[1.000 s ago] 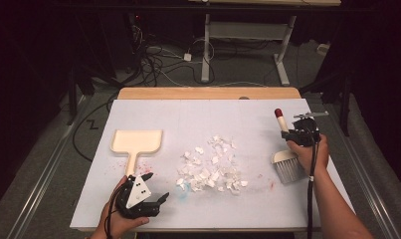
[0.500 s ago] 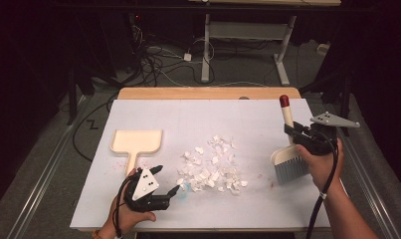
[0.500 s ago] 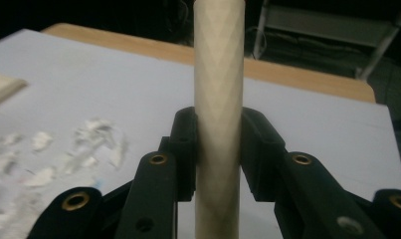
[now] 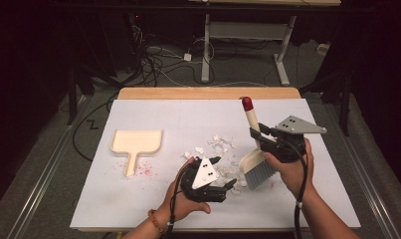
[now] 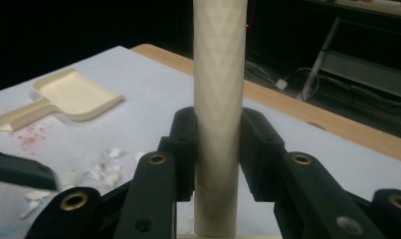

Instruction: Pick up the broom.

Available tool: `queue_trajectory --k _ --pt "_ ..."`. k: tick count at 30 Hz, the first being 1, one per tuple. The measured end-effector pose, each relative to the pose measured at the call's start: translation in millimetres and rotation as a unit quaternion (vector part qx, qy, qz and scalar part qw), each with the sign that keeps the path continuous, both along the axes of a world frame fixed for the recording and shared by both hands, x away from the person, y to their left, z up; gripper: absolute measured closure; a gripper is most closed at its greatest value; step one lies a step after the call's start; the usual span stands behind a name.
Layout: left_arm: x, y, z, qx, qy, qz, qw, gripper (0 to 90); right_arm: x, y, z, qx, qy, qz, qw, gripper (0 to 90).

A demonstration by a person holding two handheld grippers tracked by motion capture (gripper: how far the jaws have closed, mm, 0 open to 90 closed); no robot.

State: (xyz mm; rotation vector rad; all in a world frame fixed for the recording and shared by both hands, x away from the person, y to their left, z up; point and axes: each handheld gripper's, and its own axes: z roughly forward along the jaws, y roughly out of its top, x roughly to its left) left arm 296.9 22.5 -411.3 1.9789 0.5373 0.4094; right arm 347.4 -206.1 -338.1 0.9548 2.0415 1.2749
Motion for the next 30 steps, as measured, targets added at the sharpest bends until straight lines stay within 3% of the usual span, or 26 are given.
queue_trajectory --k 2,3,6,11,15,17,21,24,26,30 --pt "2.1 -1.7 -0.9 -0.011 0.011 0.001 0.9999 25.6 -2.8 10.9 -2.8 -0.002 -0.004 0.008 1.0 70.6" --pt "6.1 -3.4 -2.4 -0.028 0.028 0.011 0.9991 27.0 -5.0 15.6 -3.9 0.002 -0.008 0.011 0.9999 70.6" --pt "10.2 -2.8 -3.3 -0.046 0.04 0.029 0.9977 33.7 -11.9 27.3 -5.4 0.007 -0.009 0.023 0.9997 70.6" --pt "9.7 0.9 -3.9 -0.059 0.035 0.028 0.9973 44.3 -25.1 40.9 -2.2 0.009 -0.023 0.046 0.9986 70.6" --pt "6.8 6.2 -0.7 -0.06 0.024 0.013 0.9978 59.6 -35.7 43.7 5.8 0.017 -0.035 0.057 0.9976 70.5" --pt "6.5 9.8 2.1 -0.057 0.021 0.009 0.9981 61.1 -40.2 43.4 8.7 0.013 -0.044 0.063 0.997 70.3" --pt "7.5 19.1 7.9 -0.043 0.019 0.004 0.9989 64.7 -42.6 37.0 12.3 0.026 -0.041 0.079 0.9957 69.5" --pt "5.9 29.5 11.9 -0.004 0.017 -0.033 0.9993 64.9 -44.2 22.2 10.7 0.027 -0.054 0.128 0.9899 62.2" --pt "4.0 31.6 12.2 0.017 0.013 -0.052 0.9984 65.0 -45.0 15.5 8.4 0.025 -0.043 0.15 0.9874 60.4" --pt "5.1 32.1 12.2 0.026 0.019 -0.069 0.9971 65.0 -49.2 6.8 4.6 0.011 -0.046 0.164 0.9853 54.5"
